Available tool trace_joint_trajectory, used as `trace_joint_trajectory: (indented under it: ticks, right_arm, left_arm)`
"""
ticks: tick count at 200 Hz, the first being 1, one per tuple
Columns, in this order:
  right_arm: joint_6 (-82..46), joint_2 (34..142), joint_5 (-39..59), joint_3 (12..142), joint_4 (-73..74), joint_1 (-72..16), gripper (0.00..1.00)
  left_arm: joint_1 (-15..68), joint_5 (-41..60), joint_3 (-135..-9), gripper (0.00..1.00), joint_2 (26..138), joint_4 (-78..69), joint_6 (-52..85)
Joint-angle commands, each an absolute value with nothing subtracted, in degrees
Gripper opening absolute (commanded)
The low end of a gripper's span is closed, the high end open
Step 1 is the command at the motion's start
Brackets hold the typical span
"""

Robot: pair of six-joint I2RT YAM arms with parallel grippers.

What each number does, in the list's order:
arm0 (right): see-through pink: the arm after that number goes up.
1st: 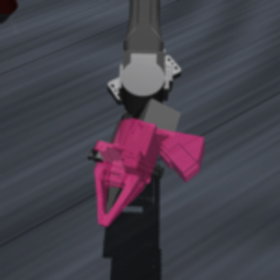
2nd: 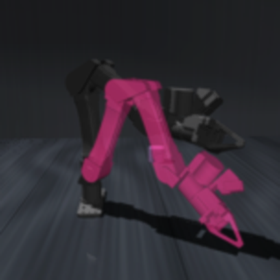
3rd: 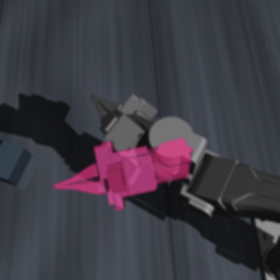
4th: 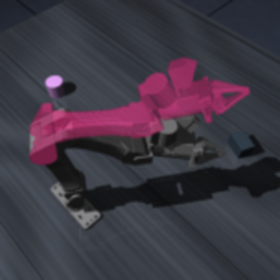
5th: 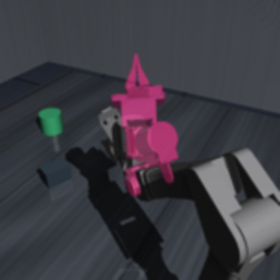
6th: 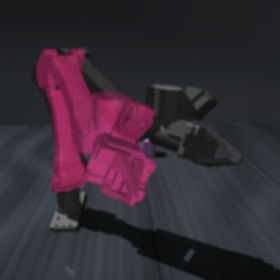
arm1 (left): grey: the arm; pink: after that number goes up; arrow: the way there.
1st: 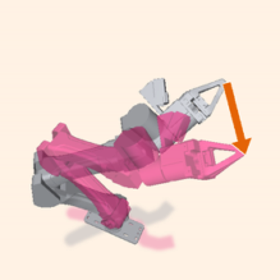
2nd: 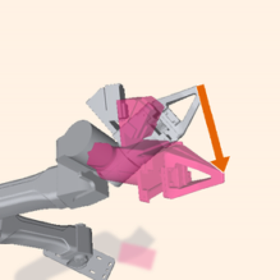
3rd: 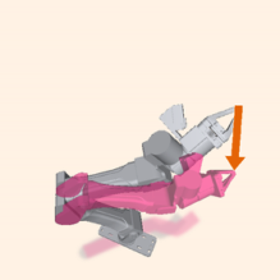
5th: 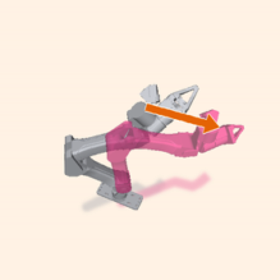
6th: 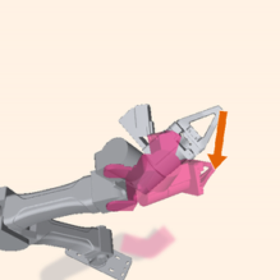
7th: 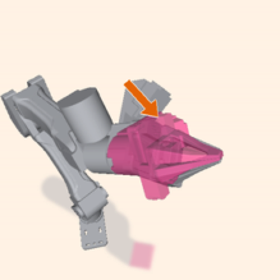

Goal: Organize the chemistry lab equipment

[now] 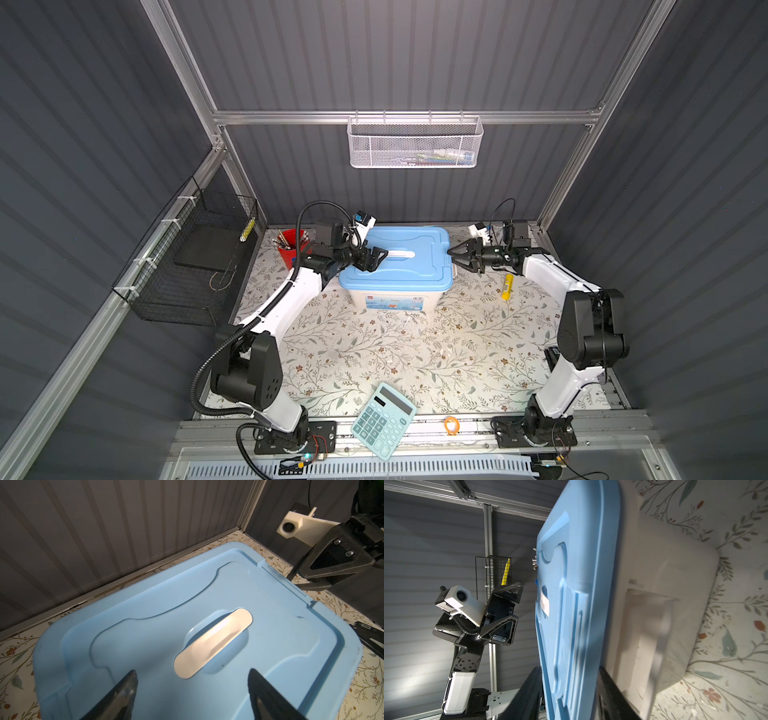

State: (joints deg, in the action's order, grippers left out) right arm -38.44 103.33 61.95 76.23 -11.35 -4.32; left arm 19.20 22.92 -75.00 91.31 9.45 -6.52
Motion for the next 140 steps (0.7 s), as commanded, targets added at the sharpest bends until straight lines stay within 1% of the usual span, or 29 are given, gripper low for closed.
trace_joint_trajectory:
  ticks: [1, 28, 107, 120, 140]
  right_arm:
    - [-32.96, 101.46, 59.15, 78.95, -17.58, -4.14, 0.45]
    - [-29.66, 100.94, 55.85, 79.97, -21.93, -3.87, 0.46]
    - [-27.21, 100.58, 52.79, 80.5, -25.66, -3.47, 0.48]
    - [-25.87, 99.95, 51.31, 80.77, -26.83, -3.43, 0.51]
    - [-23.4, 97.91, 47.68, 80.25, -27.94, -3.49, 0.59]
  left_arm:
    - [19.83, 23.12, -77.17, 0.83, 91.93, 10.37, -7.91]
    - [20.19, 23.03, -77.17, 0.83, 92.11, 10.21, -7.92]
    - [20.91, 22.52, -77.66, 0.83, 92.37, 10.24, -8.26]
    - [21.09, 22.37, -77.75, 0.83, 92.55, 10.12, -8.36]
    - [21.27, 21.65, -77.4, 0.83, 92.55, 9.52, -8.68]
